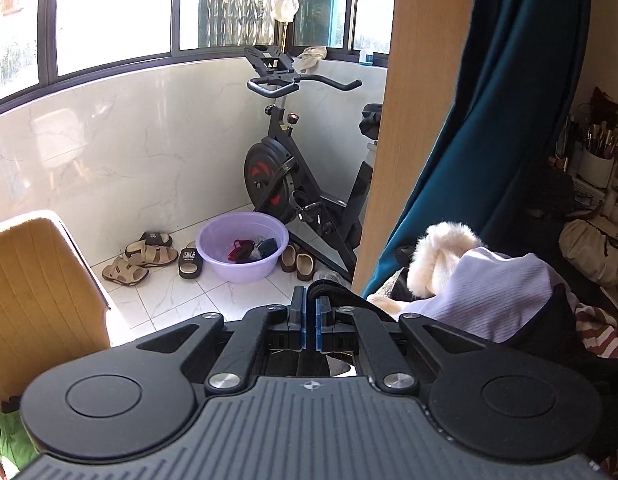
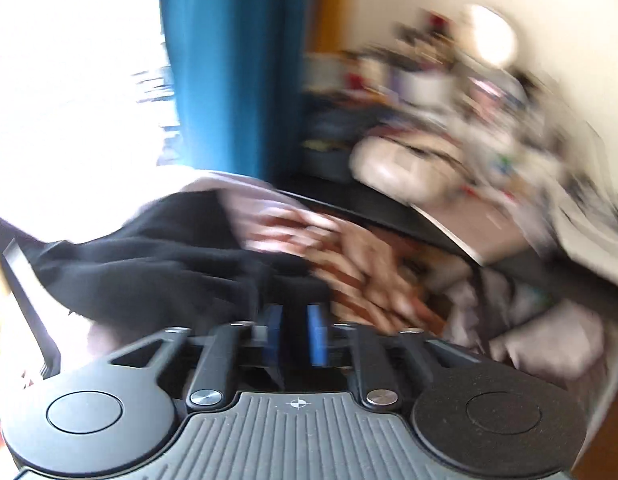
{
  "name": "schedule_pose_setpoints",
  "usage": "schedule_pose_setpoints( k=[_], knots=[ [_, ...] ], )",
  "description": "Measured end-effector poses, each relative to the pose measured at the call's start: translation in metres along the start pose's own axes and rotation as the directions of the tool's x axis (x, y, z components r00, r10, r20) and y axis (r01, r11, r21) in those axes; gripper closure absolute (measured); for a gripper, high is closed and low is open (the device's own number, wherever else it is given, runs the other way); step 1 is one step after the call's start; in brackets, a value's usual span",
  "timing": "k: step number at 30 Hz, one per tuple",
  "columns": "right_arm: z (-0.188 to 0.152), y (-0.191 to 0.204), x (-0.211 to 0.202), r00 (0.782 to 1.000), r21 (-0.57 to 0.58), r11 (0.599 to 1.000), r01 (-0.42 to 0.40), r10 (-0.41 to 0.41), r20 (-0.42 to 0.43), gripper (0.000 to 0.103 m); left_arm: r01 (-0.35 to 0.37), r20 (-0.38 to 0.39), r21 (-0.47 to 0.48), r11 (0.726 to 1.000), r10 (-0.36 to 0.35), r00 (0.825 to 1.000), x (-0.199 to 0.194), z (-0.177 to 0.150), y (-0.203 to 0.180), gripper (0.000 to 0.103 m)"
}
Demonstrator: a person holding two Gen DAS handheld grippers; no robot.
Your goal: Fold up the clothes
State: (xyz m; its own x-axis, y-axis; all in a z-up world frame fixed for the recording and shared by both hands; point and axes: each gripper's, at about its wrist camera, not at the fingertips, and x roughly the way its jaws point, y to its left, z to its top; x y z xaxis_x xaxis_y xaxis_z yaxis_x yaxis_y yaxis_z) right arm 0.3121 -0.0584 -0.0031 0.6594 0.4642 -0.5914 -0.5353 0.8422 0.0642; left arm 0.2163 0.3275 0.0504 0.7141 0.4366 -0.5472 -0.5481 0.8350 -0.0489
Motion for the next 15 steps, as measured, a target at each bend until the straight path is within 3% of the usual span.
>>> schedule_pose_setpoints(
  k=[1,4,6,8,9,10,12,15],
  knots=[
    [0.000,0.012,0.003,1.000,-0.047,0.998,-0.029,0.029,0.007,0.055,0.000,0.018,0.002,1.000,0.000,1.000,-0.003,0.003,-0.002,0.099],
    [-0.002,0.048,0.019,0.998,-0.195,0.979,-0.065,0.061,-0.023,0.036,-0.004,0.061,0.009,1.000,0.004,0.998,-0.014,0.011,-0.007,0.099],
    [-0.008,0.067,0.034,0.997,-0.292,0.954,-0.065,0.049,-0.064,0.031,-0.010,0.073,0.005,1.000,0.010,0.997,-0.020,0.014,-0.005,0.099],
    [-0.010,0.081,0.045,0.997,-0.368,0.929,-0.027,0.000,-0.072,0.047,-0.016,0.076,-0.010,1.000,0.017,0.997,-0.024,0.015,0.000,0.099],
    [-0.009,0.081,0.047,0.998,-0.376,0.926,-0.016,-0.010,-0.067,0.072,-0.018,0.075,-0.020,1.000,0.020,0.997,-0.026,0.016,0.004,0.099],
    [-0.005,0.076,0.045,0.998,-0.341,0.939,-0.034,0.014,-0.061,0.088,-0.021,0.075,-0.031,0.999,0.023,0.997,-0.028,0.016,0.008,0.099],
    [0.005,0.065,0.040,0.997,-0.266,0.961,-0.072,0.063,-0.045,0.095,-0.027,0.077,-0.044,0.999,0.030,0.997,-0.032,0.015,0.013,0.099],
    [0.025,0.046,0.019,0.996,-0.190,0.981,-0.037,0.052,0.076,0.097,-0.026,0.087,-0.064,0.998,0.032,0.996,-0.038,0.016,0.019,0.099]
  ],
)
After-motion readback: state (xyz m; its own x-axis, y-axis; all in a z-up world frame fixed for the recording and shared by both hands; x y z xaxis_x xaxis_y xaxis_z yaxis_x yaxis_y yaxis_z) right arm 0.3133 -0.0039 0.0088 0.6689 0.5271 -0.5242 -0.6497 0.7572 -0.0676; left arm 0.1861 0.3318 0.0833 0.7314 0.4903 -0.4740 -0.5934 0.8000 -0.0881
